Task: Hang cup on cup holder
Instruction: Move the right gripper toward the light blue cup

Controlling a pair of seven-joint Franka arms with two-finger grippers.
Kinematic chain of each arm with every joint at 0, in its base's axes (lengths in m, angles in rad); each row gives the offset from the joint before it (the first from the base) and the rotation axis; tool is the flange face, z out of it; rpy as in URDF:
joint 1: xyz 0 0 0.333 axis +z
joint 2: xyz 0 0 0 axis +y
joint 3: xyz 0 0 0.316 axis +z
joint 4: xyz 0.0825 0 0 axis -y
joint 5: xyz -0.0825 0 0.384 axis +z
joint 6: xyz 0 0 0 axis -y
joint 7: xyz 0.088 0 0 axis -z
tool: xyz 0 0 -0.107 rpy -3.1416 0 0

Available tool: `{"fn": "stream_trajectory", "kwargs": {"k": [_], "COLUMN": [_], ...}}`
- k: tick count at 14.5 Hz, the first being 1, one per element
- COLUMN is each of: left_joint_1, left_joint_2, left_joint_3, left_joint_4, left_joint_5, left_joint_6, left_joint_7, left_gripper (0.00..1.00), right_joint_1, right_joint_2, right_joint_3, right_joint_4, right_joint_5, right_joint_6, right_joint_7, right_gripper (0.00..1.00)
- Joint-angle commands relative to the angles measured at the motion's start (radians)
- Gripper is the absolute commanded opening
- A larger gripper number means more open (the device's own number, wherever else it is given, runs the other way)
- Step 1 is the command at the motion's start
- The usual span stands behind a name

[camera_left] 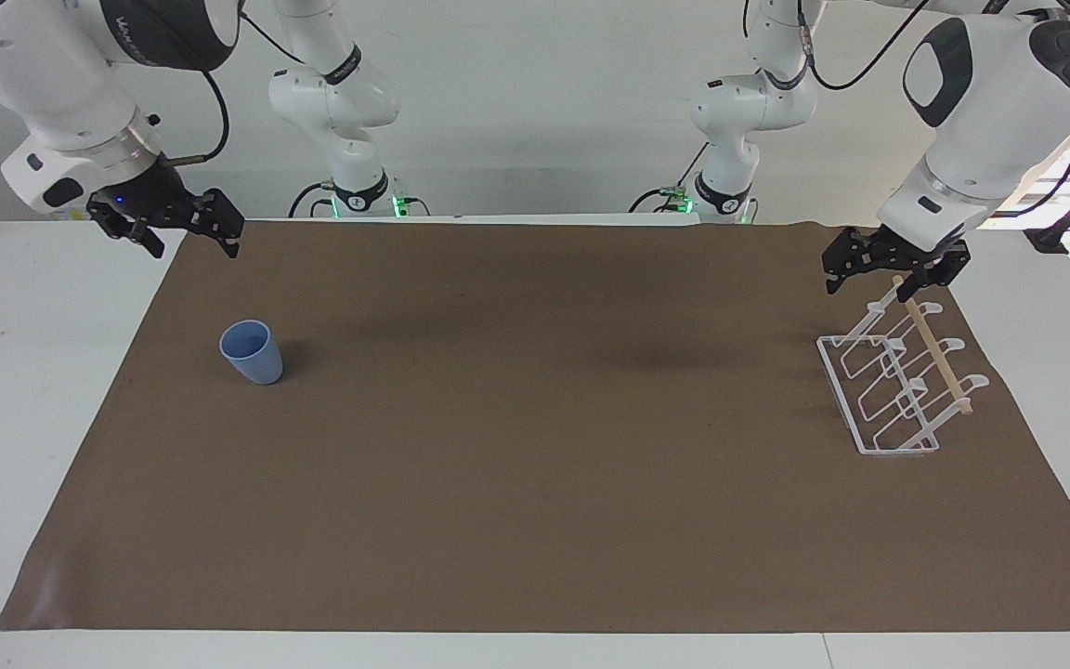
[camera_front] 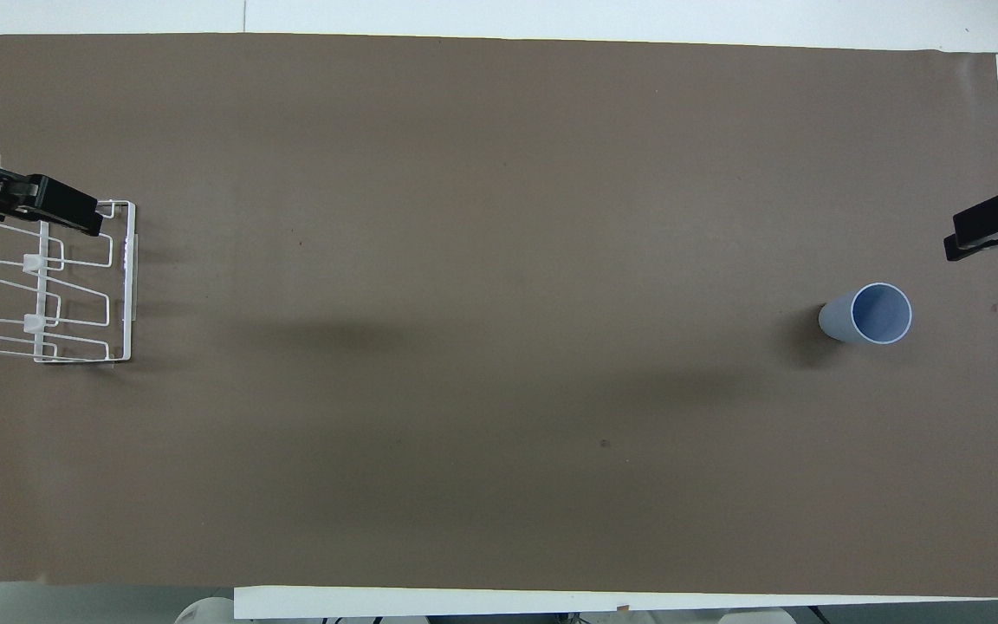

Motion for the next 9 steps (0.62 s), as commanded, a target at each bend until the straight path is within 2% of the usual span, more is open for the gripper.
{"fn": "stream_trajectory", "kwargs": {"k": [1,6,9], "left_joint_1": [-0.003,-0.003,-0.003], "left_joint_2": [-0.023,-0.023,-0.023], "left_joint_3": [0.008,0.008,0.006], "left_joint_4": [-0.023,-0.021,-0.023], "left_joint_5": [0.017,0.016,0.016], "left_joint_6": [-0.01,-0.008,-0.008], "left_joint_7": [0.002,0.002,0.002], "left_gripper": [1.0,1.0,1.0], "right_joint_1": [-0.007,0.0,-0.03], "right_joint_2": [-0.012,-0.028,-0.032], "right_joint_3": [0.005,0.004,0.002], "right_joint_4": [-0.011,-0.046,-0.059], "right_joint_5": [0.011,0.01,0.011], "right_joint_6": [-0.009,-0.004,0.014], "right_joint_7": [0.0,0.005,-0.008], "right_gripper": [1.0,1.0,1.0]}}
